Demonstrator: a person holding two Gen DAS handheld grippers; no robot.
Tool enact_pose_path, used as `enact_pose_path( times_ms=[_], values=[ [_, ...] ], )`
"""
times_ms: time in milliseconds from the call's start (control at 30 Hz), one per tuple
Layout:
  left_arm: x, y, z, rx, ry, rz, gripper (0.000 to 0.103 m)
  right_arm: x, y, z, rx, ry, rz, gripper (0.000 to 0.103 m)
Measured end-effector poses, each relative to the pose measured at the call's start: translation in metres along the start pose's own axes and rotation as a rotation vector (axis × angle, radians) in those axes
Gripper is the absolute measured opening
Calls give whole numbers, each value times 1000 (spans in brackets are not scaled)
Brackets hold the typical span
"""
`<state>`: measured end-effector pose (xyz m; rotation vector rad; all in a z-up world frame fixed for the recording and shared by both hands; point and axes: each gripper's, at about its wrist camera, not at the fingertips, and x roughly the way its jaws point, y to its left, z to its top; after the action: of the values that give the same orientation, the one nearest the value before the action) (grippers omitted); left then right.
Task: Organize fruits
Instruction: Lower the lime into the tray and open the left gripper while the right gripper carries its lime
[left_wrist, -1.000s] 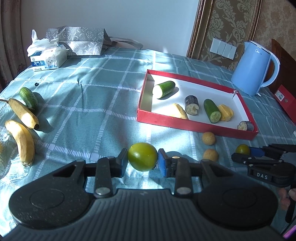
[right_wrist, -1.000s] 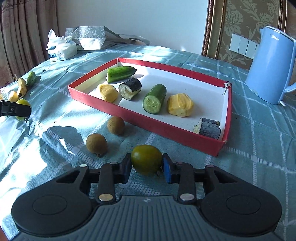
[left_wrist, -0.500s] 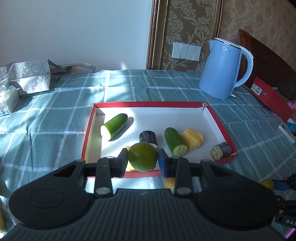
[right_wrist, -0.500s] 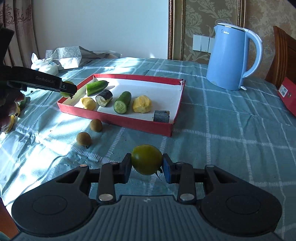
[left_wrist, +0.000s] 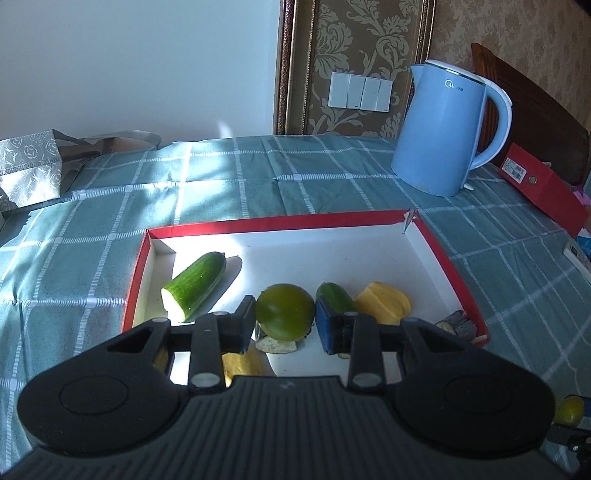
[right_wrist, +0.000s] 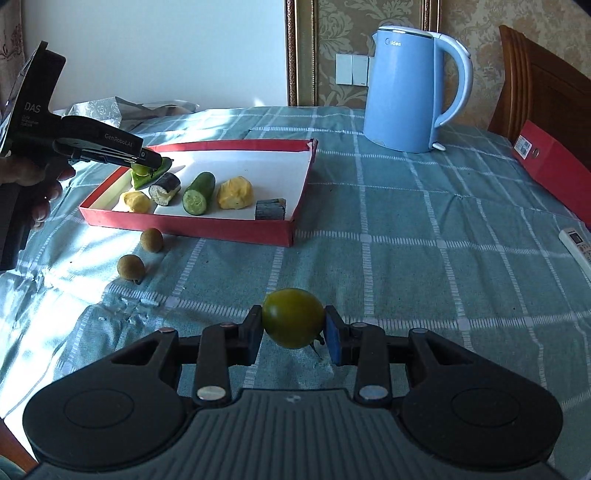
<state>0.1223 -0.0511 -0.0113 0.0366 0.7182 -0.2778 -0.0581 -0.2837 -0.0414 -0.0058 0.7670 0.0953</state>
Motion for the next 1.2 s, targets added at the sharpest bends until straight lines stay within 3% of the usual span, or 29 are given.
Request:
enact_pose_path(
  times_ms=[400,700,767,833,933,1067,1200],
  values=[
    [65,15,33,-45,34,46,31,3,-4,-3,26,32,-26,34],
    [96,15,28,-41,96,62,31,4,-9,-7,52,59,-53,34],
    [97,13,26,-37,92,74,38,5,-8,-7,53,63,-54,34],
    [94,14,26,-36,85,78,61,6,-7,-5,51,62,-51,34],
    [85,13,27,-34,57,107,82,7,-4,-1,34,55,-41,34],
    [69,13,25,-9,35,127,84,9,2,12,12,22,-17,34],
    [33,26,16,-63,-1,136,84,10,12,32,-40,-26,11,34]
  ],
)
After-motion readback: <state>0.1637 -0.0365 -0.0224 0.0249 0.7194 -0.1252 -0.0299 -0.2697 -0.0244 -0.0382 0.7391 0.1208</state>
